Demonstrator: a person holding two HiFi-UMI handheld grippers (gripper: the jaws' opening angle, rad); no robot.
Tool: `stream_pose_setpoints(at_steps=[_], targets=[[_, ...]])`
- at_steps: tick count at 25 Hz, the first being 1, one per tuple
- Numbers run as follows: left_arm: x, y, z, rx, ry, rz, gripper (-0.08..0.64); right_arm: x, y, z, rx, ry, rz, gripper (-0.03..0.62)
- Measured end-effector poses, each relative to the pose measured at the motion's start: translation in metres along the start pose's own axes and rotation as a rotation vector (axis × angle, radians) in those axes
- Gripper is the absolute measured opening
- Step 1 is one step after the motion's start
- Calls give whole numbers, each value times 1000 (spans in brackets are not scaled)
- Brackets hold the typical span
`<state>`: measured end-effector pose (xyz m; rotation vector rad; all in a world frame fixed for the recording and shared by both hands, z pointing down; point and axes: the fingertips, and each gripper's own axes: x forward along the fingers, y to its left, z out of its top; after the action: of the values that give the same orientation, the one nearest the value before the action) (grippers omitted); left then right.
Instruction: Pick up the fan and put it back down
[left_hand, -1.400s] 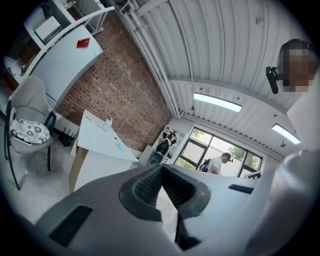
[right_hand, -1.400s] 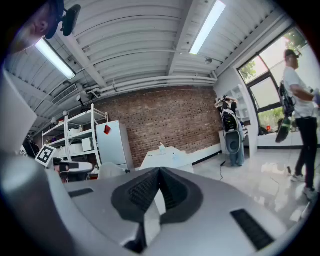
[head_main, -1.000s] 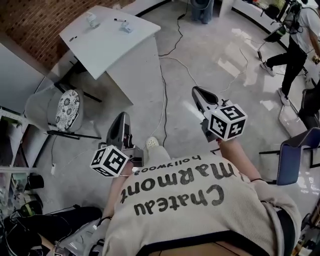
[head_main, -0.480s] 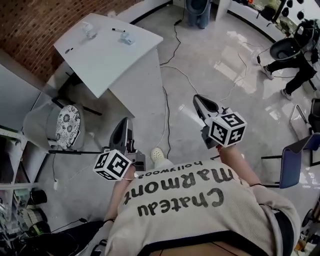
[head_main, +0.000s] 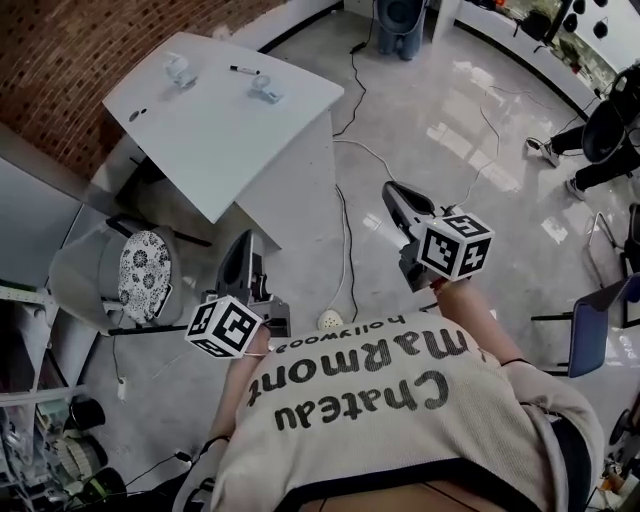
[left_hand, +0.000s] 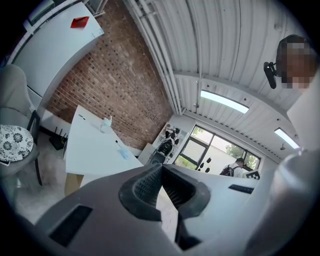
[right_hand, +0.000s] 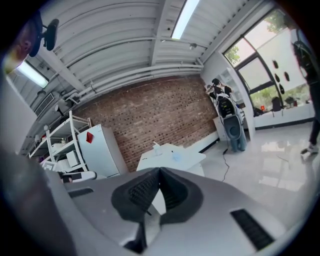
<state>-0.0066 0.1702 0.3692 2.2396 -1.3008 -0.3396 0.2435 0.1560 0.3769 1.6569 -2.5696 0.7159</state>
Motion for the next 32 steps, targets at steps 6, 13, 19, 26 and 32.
stream_pose_setpoints(at_steps=[6, 13, 19, 26, 32], targets=[[16, 30, 24, -1, 8, -20, 0, 41, 15, 9, -3, -8, -3, 3], [27, 69, 39, -5, 19, -8, 0, 84, 26, 2, 21, 14, -6, 3], [35, 89, 33, -29, 34, -10, 0, 108, 24, -10, 47, 47, -5, 3], [55, 112, 38, -44, 49, -2, 0, 146, 20, 0, 39, 41, -2, 3], [88, 126, 54, -32, 21, 10, 0, 189, 7, 12, 48, 51, 36, 3]])
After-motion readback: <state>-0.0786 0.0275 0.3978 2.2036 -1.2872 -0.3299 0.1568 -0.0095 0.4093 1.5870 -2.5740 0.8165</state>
